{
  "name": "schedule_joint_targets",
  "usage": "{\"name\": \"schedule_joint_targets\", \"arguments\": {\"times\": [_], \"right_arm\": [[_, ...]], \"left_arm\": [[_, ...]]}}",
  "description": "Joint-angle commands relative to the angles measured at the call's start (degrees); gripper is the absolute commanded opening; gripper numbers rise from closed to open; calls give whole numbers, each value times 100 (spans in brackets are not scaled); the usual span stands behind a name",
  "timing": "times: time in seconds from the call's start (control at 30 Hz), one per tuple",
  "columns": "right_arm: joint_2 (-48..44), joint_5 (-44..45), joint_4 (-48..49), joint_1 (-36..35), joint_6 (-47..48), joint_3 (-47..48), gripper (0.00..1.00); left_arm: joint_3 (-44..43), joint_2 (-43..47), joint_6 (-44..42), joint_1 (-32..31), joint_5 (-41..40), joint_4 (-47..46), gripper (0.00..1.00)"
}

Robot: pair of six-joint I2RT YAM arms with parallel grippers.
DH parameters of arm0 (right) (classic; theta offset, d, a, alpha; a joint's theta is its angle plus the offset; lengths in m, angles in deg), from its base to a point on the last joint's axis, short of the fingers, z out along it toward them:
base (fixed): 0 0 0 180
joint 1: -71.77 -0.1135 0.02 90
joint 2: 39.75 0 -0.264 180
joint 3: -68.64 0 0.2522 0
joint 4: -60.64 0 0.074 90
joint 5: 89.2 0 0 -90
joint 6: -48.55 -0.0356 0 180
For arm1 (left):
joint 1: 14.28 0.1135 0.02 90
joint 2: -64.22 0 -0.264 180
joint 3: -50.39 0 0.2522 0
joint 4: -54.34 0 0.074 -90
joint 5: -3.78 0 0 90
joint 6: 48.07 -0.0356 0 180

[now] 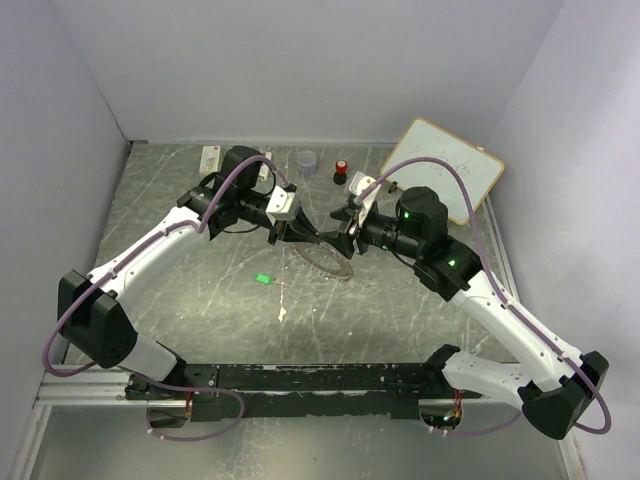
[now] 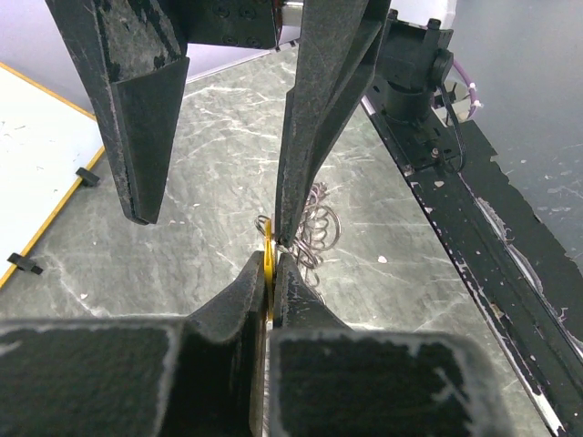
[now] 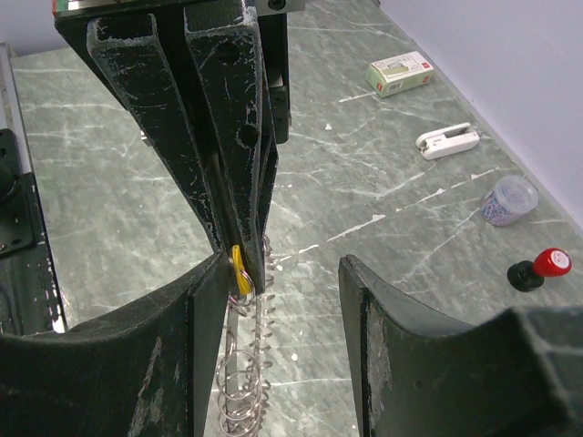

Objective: Put the keys on the keyring

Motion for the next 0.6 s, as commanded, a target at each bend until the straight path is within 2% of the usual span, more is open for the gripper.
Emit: {"name": "schedule_joint_targets", "arguments": {"times": [0.0,0.57], "right_arm": [[-30,-12,124,35,-44,179,51],[-173,177,201,33,-101,65,51]], "left_arm": [[-264,31,-146,30,361,-53,7],[-114,112,39,30,306,-296,7]]}}
